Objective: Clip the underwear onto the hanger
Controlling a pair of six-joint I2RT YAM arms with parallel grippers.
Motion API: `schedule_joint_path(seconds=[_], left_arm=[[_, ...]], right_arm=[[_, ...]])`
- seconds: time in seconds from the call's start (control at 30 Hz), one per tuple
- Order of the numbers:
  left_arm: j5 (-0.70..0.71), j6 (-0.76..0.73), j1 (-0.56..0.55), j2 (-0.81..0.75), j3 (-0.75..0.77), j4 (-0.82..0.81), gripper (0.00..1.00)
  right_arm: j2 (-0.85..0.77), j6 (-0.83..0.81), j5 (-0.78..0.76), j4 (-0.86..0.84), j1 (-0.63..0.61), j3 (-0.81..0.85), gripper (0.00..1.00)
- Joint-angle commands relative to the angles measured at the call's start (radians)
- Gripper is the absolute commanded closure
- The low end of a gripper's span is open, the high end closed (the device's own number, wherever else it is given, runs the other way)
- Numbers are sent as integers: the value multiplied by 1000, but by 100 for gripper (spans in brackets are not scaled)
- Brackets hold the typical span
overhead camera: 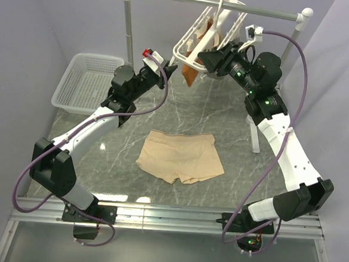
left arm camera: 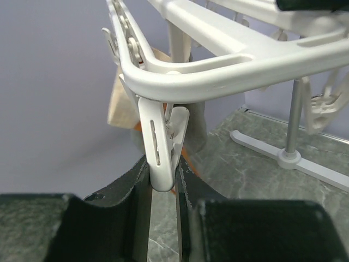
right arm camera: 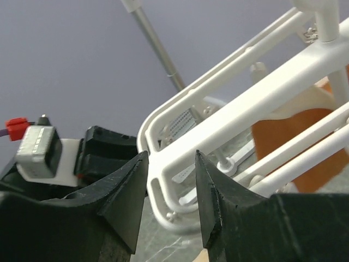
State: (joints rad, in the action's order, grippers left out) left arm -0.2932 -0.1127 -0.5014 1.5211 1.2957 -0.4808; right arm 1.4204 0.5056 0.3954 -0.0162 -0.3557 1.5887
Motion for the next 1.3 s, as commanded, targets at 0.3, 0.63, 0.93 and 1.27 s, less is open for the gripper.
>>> schedule_joint_path(seconds=[0.3,0.63,0.93,1.27], left_arm=[[19,16,-16,-4,-19,-140,100],[127,263,-17,-4,-79,-265,100],[175,320,-29,-29,-107,-283,100],[187,254,-32,-39,-82,-283,100]], right_arm=[[-196,-232,131,21,-49,-114,53],[-198,-219,36,8,-95,-69,54],[-34,-170,-211,172,-181,118,53],[23,-199,-207,197,-247,186,49]])
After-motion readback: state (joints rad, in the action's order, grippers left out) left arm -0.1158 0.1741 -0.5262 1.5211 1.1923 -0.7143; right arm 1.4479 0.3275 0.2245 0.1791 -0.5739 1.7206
